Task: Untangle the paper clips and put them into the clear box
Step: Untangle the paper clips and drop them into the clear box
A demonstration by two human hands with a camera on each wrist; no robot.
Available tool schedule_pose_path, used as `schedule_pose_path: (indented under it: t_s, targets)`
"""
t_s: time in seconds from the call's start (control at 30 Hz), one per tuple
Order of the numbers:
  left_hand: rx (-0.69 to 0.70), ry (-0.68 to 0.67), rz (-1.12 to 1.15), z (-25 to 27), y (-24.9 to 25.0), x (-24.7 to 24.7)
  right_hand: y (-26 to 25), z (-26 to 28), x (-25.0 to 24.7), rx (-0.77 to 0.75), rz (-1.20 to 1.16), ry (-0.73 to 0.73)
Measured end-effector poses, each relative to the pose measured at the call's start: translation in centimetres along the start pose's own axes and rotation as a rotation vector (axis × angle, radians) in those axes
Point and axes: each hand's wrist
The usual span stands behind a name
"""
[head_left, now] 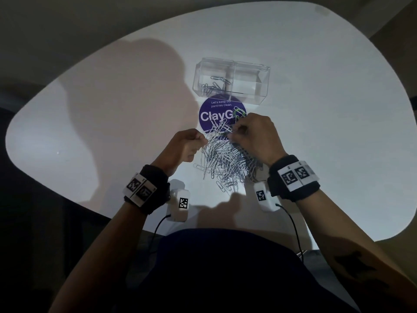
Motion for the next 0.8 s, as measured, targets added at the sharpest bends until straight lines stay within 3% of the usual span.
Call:
schedule_pose_path:
  t_s: [0.13, 0.4, 0.53, 0.63, 0.73, 0.8]
  targets:
    - [0.023, 0.045, 0.087, 0.2, 0.8, 0.3, -0.8, 0.1, 0.9, 0.011, 0.094, 0.008]
    - [0.072, 0.0, 0.129, -0.7, 0.0, 0.7, 1.2, 0.0, 0.1, 0.104, -0.182, -0.098]
    - [-0.03, 0.028, 0.081, -1.6, 1.1, 2.1, 2.2, 0.3, -0.6, 0.17, -0.31, -0.08]
    - [-0.011, 0.05, -0.183, -2.5, 1.8, 3.0, 2.2, 0.6, -1.2, 0.253, -0.416, -0.115]
    - [0.176, -0.011, -0.684, -3.1, 1.5, 3.5, 2.0, 0.5, -1.3, 0.379, -0.61, -0.139]
    - [0.276, -0.044, -0.845, -3.3, 1.3, 3.9, 1.9, 0.3, -1.2, 0.404, -0.653, -0.142]
Point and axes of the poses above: each hand's wrist, its own z-axis away from the middle knuckle, its own x-axis out of the palm, y = z × x, and after that the axes turned 14 degrees about x, right-handed
